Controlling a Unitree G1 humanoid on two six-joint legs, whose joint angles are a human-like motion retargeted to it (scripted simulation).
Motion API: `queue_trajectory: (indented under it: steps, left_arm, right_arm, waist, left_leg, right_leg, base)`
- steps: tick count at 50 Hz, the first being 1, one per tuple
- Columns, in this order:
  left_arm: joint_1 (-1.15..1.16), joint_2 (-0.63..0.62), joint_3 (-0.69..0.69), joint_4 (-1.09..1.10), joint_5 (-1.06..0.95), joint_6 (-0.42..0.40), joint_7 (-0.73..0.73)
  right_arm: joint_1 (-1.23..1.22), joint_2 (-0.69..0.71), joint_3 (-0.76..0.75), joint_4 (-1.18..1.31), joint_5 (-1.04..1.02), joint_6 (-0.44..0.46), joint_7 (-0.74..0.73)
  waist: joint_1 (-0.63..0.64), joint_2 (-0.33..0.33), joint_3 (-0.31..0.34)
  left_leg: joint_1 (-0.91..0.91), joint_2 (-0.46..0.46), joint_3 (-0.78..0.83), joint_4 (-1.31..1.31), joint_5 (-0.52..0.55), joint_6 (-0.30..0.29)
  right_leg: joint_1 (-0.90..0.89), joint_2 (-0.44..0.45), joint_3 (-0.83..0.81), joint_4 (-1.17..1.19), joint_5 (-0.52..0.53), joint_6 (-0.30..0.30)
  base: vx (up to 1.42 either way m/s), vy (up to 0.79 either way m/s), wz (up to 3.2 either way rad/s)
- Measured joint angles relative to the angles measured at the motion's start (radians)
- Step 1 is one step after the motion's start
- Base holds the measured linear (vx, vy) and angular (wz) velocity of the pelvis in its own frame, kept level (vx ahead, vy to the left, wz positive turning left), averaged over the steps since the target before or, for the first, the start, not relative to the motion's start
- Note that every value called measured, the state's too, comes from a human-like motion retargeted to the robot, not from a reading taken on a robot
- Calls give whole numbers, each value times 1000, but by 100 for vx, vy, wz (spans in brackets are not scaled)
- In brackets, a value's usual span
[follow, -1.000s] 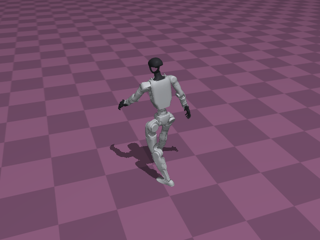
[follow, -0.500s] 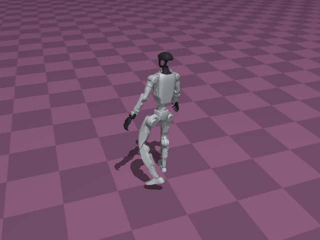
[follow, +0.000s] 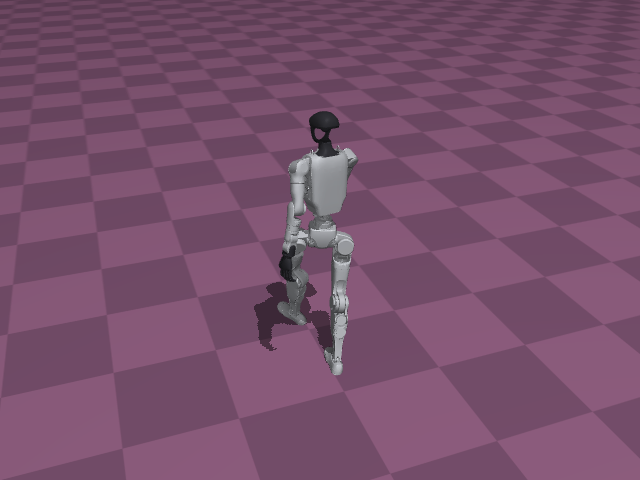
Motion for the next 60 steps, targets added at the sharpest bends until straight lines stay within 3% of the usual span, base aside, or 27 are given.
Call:
queue_trajectory:
  steps: [6, 9, 13, 15, 17, 18, 19, 21, 22, 23, 24, 27, 30, 33, 39, 45, 49, 53, 56, 60]
  left_arm:
    - [48, 58, 23, 9, 67, -30, 47]
    - [60, 100, 0, 9, 59, -18, 81]
    - [41, 176, -53, 11, 193, 1, 23]
    - [8, 222, -70, -13, 277, 4, 9]
    - [-42, 268, -80, -73, 275, 5, 47]
    - [-73, 289, -84, -113, 247, -1, 75]
    - [-104, 305, -90, -154, 220, -12, 107]
    - [-165, 329, -101, -235, 164, -41, 169]
    - [-193, 337, -107, -274, 142, -55, 198]
    - [-218, 343, -116, -310, 135, -65, 222]
    - [-248, 350, -127, -344, 113, -76, 236]
    - [-351, 370, -178, -425, 53, -100, 237]
    - [-460, 378, -238, -457, 69, -96, 209]
    - [-570, 385, -288, -448, 157, -87, 165]
    - [-700, 351, -343, -450, 214, -79, 109]
    - [-764, 290, -393, -446, 215, -78, 19]
    - [-816, 273, -469, -425, 313, -76, -46]
    - [-807, 259, -513, -409, 436, -97, -28]
    - [-734, 237, -475, -379, 427, -91, 22]
    - [-624, 219, -399, -311, 331, -61, 48]
  right_arm:
    - [78, -49, -27, 15, -16, -19, -61]
    - [165, -61, -31, -34, 20, -47, -150]
    - [307, -71, -76, -78, 107, -68, -174]
    - [369, -81, -114, -82, 138, -66, -162]
    - [415, -101, -152, -67, 143, -60, -178]
    - [432, -115, -172, -54, 140, -58, -198]
    - [451, -130, -191, -40, 139, -56, -211]
    - [492, -157, -222, -9, 144, -50, -230]
    - [516, -165, -235, 7, 153, -46, -229]
    - [542, -168, -248, 21, 173, -41, -211]
    - [562, -173, -261, 36, 191, -35, -207]
    - [605, -182, -305, 69, 253, -14, -200]
    - [645, -175, -355, 71, 335, -2, -172]
    - [674, -142, -402, 45, 412, -4, -145]
    - [733, -101, -426, -6, 467, -17, -84]
    - [768, -132, -442, -12, 485, -14, -35]
    - [788, -167, -497, -11, 502, -23, -63]
    - [813, -195, -544, -12, 533, -53, -147]
    - [805, -220, -538, -3, 538, -59, -192]
    - [739, -247, -518, 17, 459, -59, -211]
  waist:
    - [18, -38, -53]
    - [-23, -74, -68]
    - [-118, -76, -107]
    - [-156, -59, -130]
    - [-171, -22, -141]
    - [-175, 3, -142]
    - [-191, 14, -141]
    - [-231, 20, -141]
    - [-254, 13, -139]
    - [-284, -11, -133]
    - [-311, -19, -130]
    - [-389, -34, -115]
    - [-468, -64, -90]
    - [-512, -53, -64]
    - [-623, -48, -45]
    - [-825, -36, -32]
    - [-875, -17, -38]
    - [-870, 20, -45]
    - [-827, 44, -47]
    - [-750, -1, -56]
  left_leg:
    - [4, -41, -57, 77, -135, 53]
    - [91, -84, -101, -55, -105, 118]
    - [163, -40, -151, -27, -155, 142]
    - [166, 8, -180, 31, -191, 126]
    - [189, 44, -235, -5, -145, 39]
    - [201, 54, -284, -49, -91, -41]
    - [204, 34, -323, -61, -79, -68]
    - [215, -13, -368, -38, -116, -68]
    - [226, -23, -364, 19, -179, -30]
    - [237, -30, -328, 153, -312, 82]
    - [244, -42, -334, 214, -368, 116]
    - [273, -102, -414, 256, -409, 106]
    - [340, -182, -486, 252, -433, 109]
    - [379, -133, -528, 286, -459, 46]
    - [478, -162, -623, 263, -484, 20]
    - [565, -201, -810, 228, -461, 34]
    - [570, -203, -883, 245, -440, 32]
    - [576, -204, -961, 276, -372, 3]
    - [551, -219, -1007, 365, -259, -48]
    - [426, -276, -948, 601, -130, -68]
  right_leg:
    - [32, 54, 85, 17, 58, 12]
    - [40, 66, 137, 65, 157, 63]
    - [-61, 106, 95, 347, 288, 155]
    - [-179, 64, -55, 553, 278, 136]
    - [-274, -39, -232, 687, 213, 55]
    - [-309, -92, -305, 723, 177, 26]
    - [-338, -156, -364, 729, 149, 14]
    - [-374, -259, -451, 662, 111, 7]
    - [-373, -290, -483, 588, 104, -2]
    - [-352, -316, -509, 482, 108, -20]
    - [-348, -328, -519, 386, 122, -10]
    - [-365, -343, -493, 131, 216, 74]
    - [-398, -370, -425, -53, 376, 173]
    - [-461, -273, -422, -170, 492, 174]
    - [-576, -252, -626, -186, 476, 174]
    - [-532, -285, -740, -189, 486, 174]
    - [-490, -255, -822, -185, 411, 151]
    - [-458, -240, -770, -193, 382, 113]
    - [-422, -241, -738, -193, 368, 85]
    - [-438, -338, -664, -42, 267, 130]
  base:
    - [61, 5, -56]
    - [67, 6, -16]
    - [64, 11, 36]
    - [58, 16, 36]
    - [53, 23, 22]
    - [46, 38, 51]
    - [41, 50, 92]
    - [46, 32, 115]
    - [60, -10, 121]
    - [61, -14, 136]
    - [58, -9, 143]
    - [49, 6, 144]
    - [47, 0, 136]
    - [43, -30, 73]
    - [48, 1, 82]
    - [55, 12, 176]
    - [56, -16, 116]
    - [61, -22, 65]
    - [59, -26, -14]
    - [56, -22, -51]
